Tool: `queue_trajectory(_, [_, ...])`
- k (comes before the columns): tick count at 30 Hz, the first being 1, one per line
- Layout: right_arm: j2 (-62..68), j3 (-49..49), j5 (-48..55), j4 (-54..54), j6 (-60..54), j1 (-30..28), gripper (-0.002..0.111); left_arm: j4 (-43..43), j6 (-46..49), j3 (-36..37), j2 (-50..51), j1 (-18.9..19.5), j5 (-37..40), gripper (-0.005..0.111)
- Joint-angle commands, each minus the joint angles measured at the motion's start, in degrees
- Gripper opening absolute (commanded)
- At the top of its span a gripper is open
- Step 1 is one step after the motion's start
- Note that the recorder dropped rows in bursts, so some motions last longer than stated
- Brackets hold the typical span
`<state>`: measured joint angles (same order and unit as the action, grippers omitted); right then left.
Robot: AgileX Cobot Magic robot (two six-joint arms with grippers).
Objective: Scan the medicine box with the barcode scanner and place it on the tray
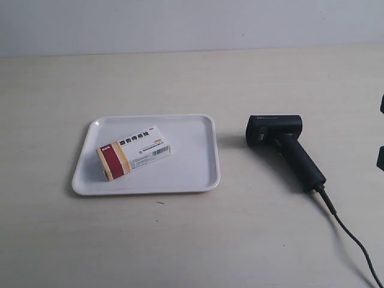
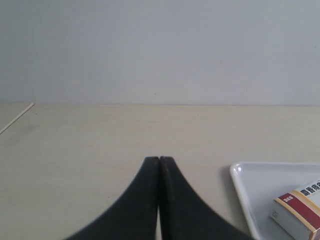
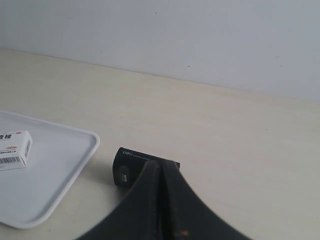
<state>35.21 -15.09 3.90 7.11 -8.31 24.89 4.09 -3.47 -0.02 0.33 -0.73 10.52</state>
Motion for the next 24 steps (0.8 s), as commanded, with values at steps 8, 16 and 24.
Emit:
queue_trajectory(8, [-0.4, 0.3, -0.1, 0.0, 0.0, -0.2, 0.001, -0.4, 0.0, 0.0, -0.3, 0.2, -0.1, 0.002])
queue_trajectory(16, [-4.0, 5.4, -4.4, 1.2, 0.0, -0.2, 0.001, -0.3, 0.0, 0.0, -0.3, 0.2, -0.1, 0.002])
queue_trajectory(24, [-18.0, 15.1, -3.9, 2.2, 0.0, -0.2, 0.001, -0.3, 0.0, 0.0, -0.3, 0.2, -0.1, 0.002])
